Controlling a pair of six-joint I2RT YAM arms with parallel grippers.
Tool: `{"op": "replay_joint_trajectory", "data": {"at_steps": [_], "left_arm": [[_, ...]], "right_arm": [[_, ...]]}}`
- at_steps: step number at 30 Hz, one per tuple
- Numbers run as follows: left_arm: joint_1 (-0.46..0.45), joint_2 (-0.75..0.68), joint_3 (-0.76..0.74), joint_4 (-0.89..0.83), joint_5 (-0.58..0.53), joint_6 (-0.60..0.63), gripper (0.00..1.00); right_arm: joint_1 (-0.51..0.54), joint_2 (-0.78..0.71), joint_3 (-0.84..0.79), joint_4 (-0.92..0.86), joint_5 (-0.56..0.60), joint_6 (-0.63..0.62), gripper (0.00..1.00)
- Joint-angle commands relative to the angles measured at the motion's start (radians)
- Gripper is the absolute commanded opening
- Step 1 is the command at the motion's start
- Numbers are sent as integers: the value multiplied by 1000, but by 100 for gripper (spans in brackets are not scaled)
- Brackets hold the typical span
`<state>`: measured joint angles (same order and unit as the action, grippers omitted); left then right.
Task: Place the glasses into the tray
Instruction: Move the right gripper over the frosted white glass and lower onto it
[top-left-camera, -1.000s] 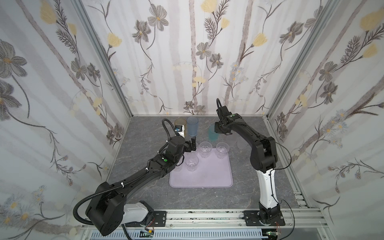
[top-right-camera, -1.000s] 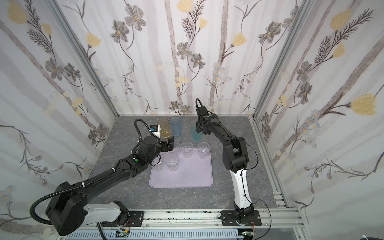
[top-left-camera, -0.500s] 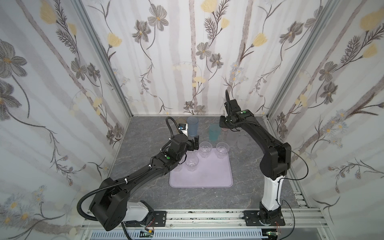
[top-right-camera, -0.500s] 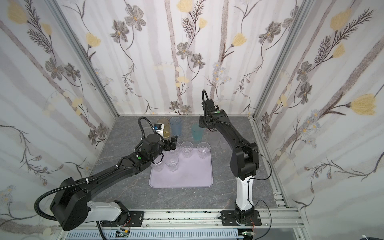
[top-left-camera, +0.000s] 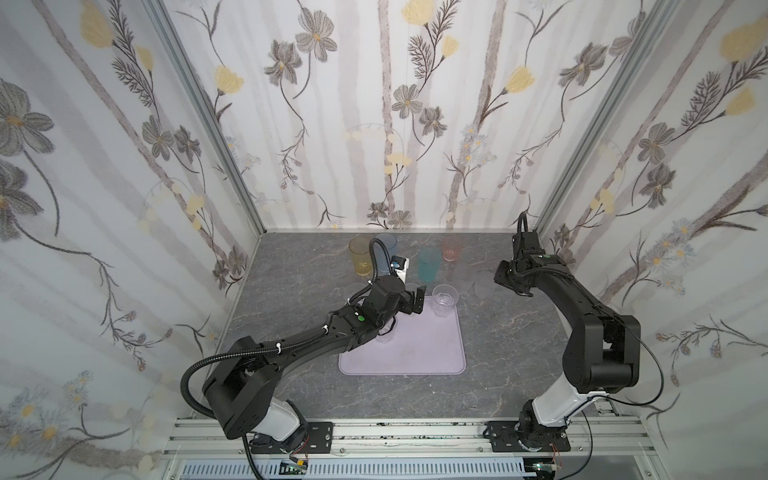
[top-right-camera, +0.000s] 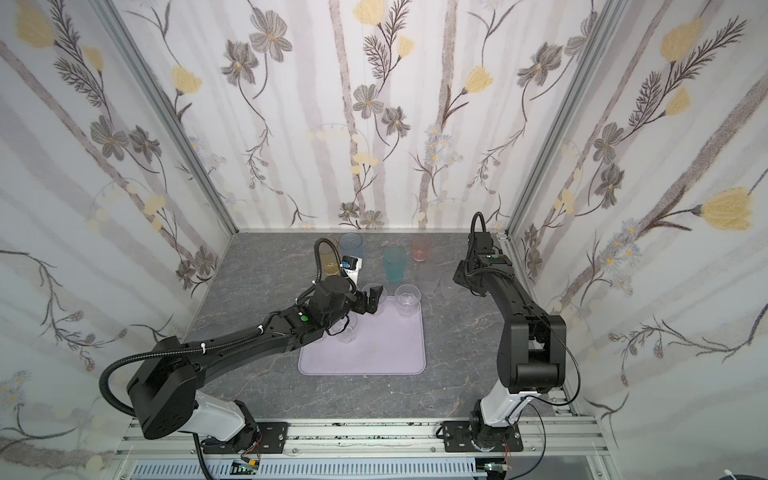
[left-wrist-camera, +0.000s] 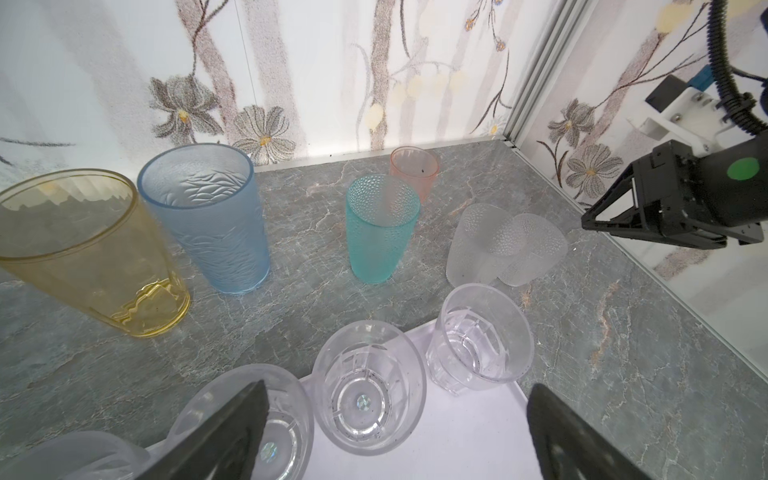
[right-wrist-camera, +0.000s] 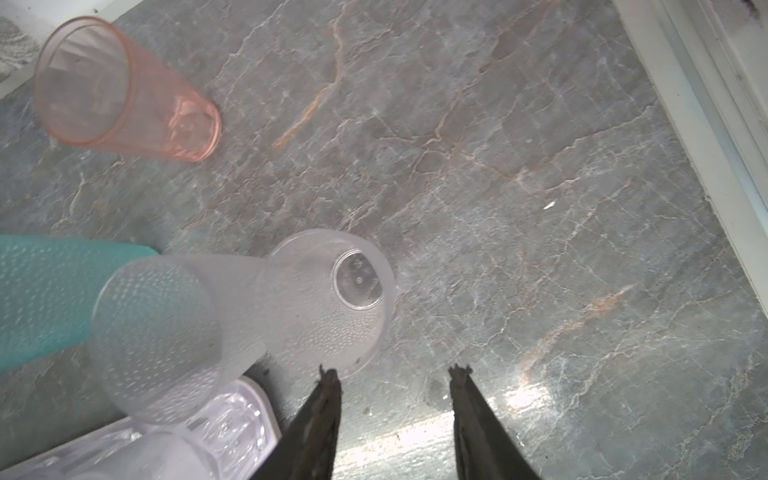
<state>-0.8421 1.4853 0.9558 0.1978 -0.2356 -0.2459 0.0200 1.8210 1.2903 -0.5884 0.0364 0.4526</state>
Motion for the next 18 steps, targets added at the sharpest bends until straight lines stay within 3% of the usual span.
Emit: {"op": "replay_joint_trajectory", "data": {"at_steps": [1,8,18], "left_arm": [[0,7,11,28,-26,-26,100],[0,-5,-8,23,-56,-33,100],[0,13,3,22,-51,-41,100]], "right_arm": [[-5,18,-2,92,-56,8,43],[34,46,45,131,-96,13,41],[112,245,262,69,-102,-11,36]]}}
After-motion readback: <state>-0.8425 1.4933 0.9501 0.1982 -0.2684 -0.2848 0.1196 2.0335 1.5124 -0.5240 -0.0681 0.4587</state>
